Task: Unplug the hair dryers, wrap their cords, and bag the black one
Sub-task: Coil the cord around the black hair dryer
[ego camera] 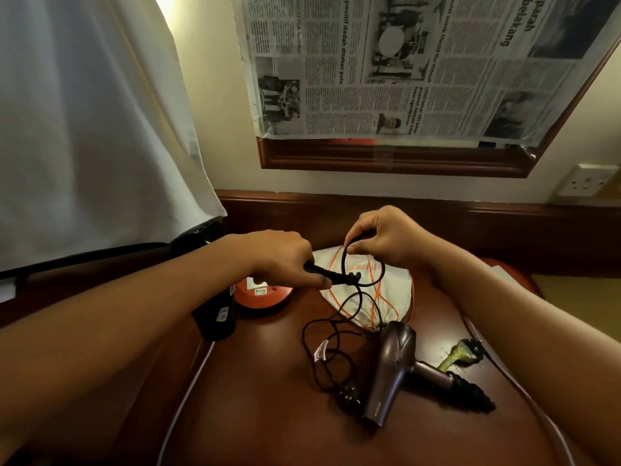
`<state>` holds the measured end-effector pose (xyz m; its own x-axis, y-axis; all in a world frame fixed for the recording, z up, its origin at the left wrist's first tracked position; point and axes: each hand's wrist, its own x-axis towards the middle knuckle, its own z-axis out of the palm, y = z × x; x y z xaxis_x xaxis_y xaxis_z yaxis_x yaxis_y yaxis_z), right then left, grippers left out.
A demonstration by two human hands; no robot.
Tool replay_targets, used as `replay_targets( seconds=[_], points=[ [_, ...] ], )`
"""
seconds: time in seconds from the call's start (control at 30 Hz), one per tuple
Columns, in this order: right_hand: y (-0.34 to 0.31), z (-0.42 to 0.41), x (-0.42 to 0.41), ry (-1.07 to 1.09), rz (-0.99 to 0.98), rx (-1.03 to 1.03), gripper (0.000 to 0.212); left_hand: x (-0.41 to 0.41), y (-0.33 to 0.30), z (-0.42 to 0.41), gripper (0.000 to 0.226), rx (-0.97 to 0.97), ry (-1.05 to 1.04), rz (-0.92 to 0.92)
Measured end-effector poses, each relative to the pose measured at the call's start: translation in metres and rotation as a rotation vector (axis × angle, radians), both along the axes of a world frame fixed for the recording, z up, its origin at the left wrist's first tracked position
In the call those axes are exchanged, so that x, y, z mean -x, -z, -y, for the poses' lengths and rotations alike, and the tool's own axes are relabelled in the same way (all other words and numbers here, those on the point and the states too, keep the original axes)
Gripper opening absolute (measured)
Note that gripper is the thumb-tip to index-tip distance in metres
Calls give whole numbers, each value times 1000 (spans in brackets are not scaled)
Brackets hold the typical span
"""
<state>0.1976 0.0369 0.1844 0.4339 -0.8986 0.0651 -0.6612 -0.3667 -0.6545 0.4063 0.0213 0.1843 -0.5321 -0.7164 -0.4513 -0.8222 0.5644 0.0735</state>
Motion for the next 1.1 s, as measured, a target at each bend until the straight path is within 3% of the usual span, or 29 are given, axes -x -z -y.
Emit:
replay_targets(
  seconds=[0.23, 0.43, 0.57, 0.63, 0.7, 0.83, 1.1],
  points=[
    [18, -21, -8, 160, -32, 198, 9, -11, 18, 17, 64, -79, -169, -75],
    [38, -47, -24, 339, 188, 193, 15, -10, 21, 19, 71, -1, -264, -122],
    [59, -59, -35, 450, 507, -69, 27, -13, 20, 21, 72, 47, -315, -205],
    [66, -64, -39, 417, 754, -275, 34, -14, 20, 21, 68, 79, -306, -212],
    [71, -67, -40, 386, 875, -368, 34, -13, 18, 19, 65, 94, -296, -214],
    [82, -69, -44, 367, 771, -430, 17, -12, 11, 14, 66, 95, -292, -245],
    [78, -60, -39, 318, 626, -469, 31, -19, 12, 12, 54, 24, -277, -352]
  ],
)
